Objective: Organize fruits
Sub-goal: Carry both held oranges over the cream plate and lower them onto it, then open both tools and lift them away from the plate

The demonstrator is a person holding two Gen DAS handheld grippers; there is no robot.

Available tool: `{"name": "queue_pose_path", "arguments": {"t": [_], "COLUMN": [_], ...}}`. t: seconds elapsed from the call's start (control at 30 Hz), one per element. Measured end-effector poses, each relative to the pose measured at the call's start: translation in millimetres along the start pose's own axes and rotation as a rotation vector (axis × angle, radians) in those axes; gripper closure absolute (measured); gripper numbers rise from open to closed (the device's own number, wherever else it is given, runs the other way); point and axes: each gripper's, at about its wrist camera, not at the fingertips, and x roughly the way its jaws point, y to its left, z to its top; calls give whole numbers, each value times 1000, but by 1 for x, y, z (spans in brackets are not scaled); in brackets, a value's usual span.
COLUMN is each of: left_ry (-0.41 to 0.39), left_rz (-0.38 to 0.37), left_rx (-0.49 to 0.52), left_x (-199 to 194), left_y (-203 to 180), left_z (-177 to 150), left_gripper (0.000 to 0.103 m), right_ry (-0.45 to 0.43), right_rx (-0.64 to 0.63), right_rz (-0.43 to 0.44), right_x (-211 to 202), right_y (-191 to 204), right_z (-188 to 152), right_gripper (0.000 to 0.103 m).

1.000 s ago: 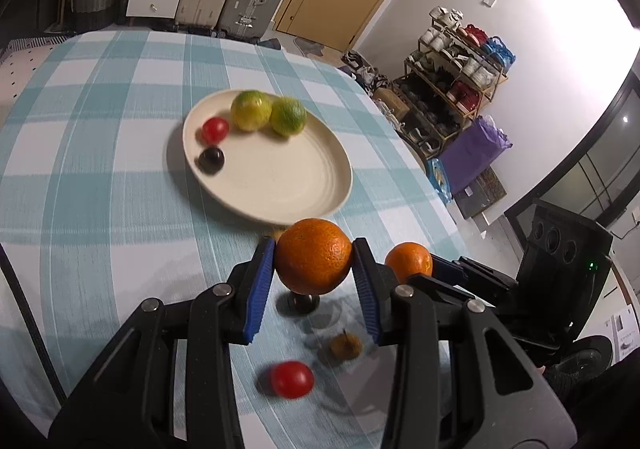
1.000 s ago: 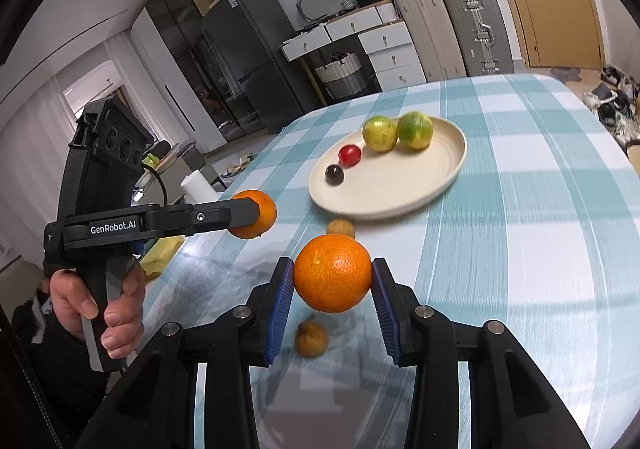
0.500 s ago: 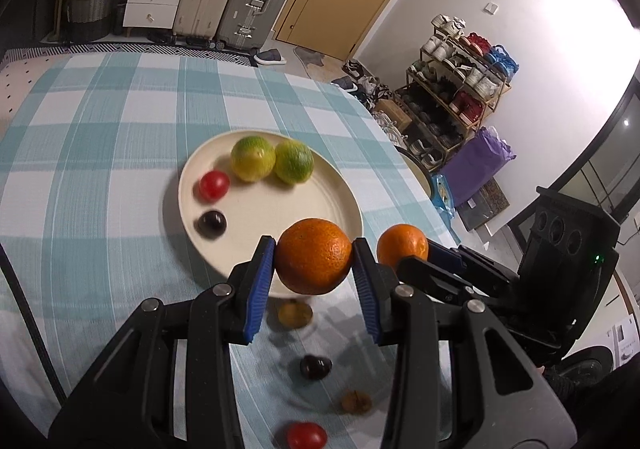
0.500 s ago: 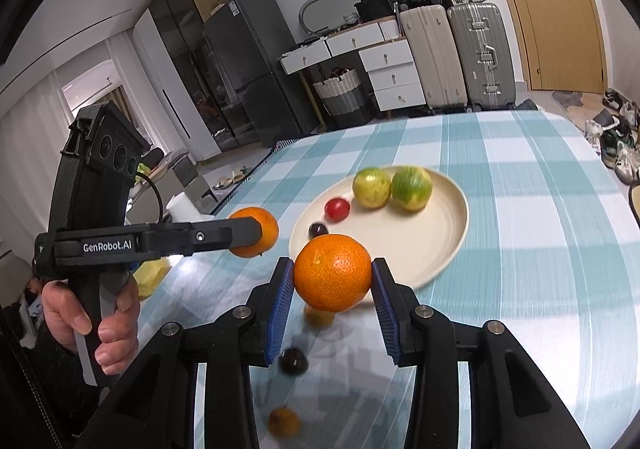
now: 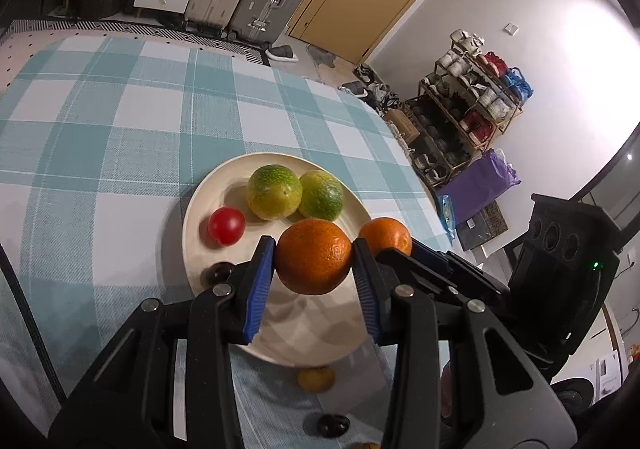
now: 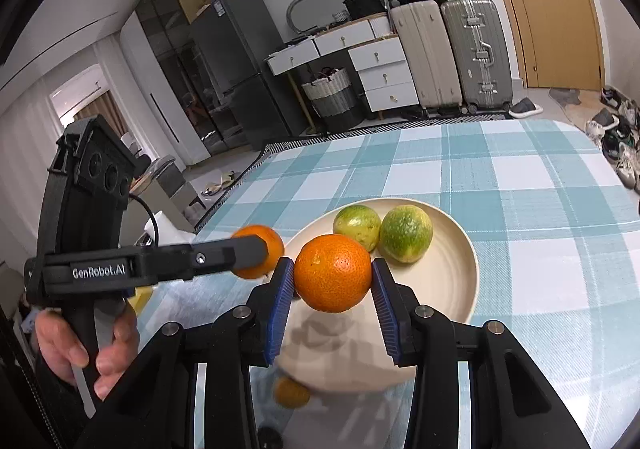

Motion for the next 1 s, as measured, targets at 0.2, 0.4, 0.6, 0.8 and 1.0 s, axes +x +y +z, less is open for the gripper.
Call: {"name": "queue_pose_path", "arguments": {"t": [0.2, 0.4, 0.6, 0.8, 1.0], "left_ry": [44, 64, 85, 82, 65], "left_rz": [10, 11, 5, -13, -9], "left_rx": [-16, -25, -44, -69, -67], "left_x": [28, 46, 60, 68, 57], "left_y": [9, 16, 24, 29, 24], "left_z": [4, 10, 15, 19, 20], "left_gripper": [67, 67, 67, 67, 66], "right_ry": [43, 57, 76, 100, 100], "right_rx": [17, 2, -15, -22, -9], "right_rz": [-10, -32, -43, -63, -68], "right_x": [25, 38, 45, 53, 56], "right_y": [-9, -14, -17, -16, -18], "right_z": [4, 5, 2, -1, 0], "right_gripper": [63, 63, 63, 62, 52]}}
